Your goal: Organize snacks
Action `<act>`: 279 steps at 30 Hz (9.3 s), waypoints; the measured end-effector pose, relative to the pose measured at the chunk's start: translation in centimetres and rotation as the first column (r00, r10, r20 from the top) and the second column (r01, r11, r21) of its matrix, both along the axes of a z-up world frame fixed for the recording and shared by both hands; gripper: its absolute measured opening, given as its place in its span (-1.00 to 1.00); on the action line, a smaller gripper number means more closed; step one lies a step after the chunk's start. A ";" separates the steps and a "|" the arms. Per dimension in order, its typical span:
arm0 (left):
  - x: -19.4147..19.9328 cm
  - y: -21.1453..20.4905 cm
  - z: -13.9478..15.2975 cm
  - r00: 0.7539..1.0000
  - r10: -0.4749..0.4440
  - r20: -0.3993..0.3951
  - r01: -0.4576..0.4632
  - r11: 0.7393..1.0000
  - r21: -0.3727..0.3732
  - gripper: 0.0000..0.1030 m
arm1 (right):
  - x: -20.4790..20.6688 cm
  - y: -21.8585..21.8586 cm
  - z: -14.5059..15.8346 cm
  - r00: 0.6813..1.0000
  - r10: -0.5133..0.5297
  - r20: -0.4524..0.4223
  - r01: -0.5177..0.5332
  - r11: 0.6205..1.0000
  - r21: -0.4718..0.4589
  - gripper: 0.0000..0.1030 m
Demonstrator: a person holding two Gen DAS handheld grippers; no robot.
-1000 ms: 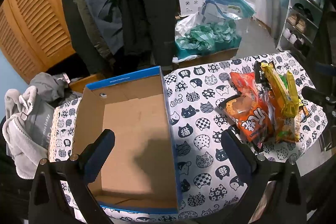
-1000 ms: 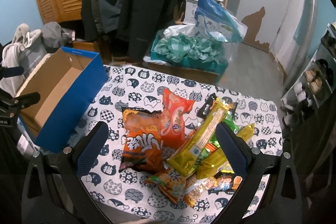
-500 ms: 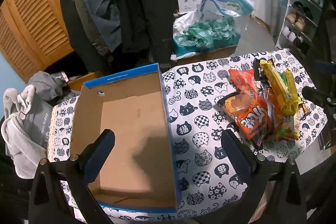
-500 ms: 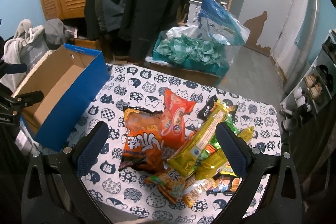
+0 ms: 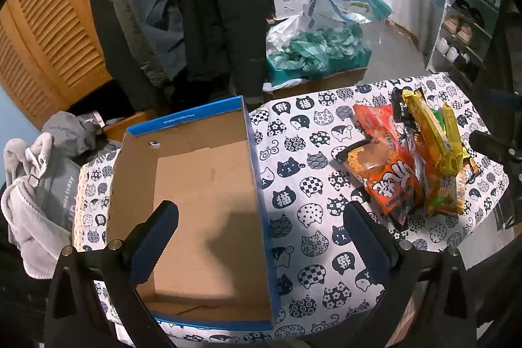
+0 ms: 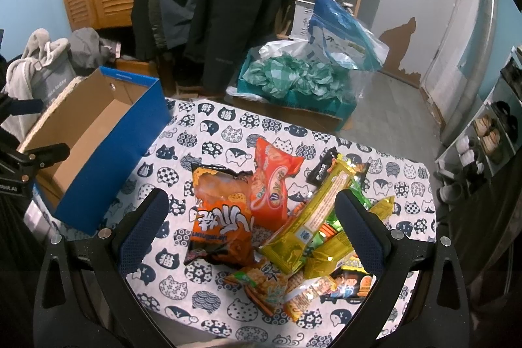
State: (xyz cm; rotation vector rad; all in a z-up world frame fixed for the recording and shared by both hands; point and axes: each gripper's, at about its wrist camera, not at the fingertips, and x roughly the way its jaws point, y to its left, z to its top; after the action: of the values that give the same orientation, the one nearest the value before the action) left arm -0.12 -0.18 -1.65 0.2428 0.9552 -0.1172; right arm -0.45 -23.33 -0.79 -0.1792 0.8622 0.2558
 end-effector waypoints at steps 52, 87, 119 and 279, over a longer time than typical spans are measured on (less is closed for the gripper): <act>6.2 -7.6 -3.0 0.972 -0.069 -0.224 0.058 0.997 -0.056 0.98 | 5.3 -12.5 -2.7 0.953 -0.271 -0.138 0.262 0.962 -0.080 0.94; 11.7 -16.9 -17.1 0.826 -0.030 -0.562 -0.082 0.982 -0.173 0.98 | 7.3 -17.3 -16.4 0.818 -0.272 -0.506 0.403 0.900 0.167 0.12; 9.3 -13.7 -14.2 0.859 -0.188 -0.477 0.138 0.981 -0.139 0.38 | 6.1 -20.4 -14.4 0.840 -0.390 -0.376 0.395 0.916 -0.067 -0.40; 5.9 -9.8 -6.7 0.915 -0.258 -0.310 0.255 0.966 -0.054 0.57 | 4.5 -8.7 -8.1 0.923 -0.192 -0.333 0.182 0.981 -0.063 0.48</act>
State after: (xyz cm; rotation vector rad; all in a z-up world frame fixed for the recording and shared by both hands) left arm 5.77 -10.03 -8.36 0.3451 1.2377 -0.4138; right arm 4.09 -32.00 -8.91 -0.0807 1.2181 0.0938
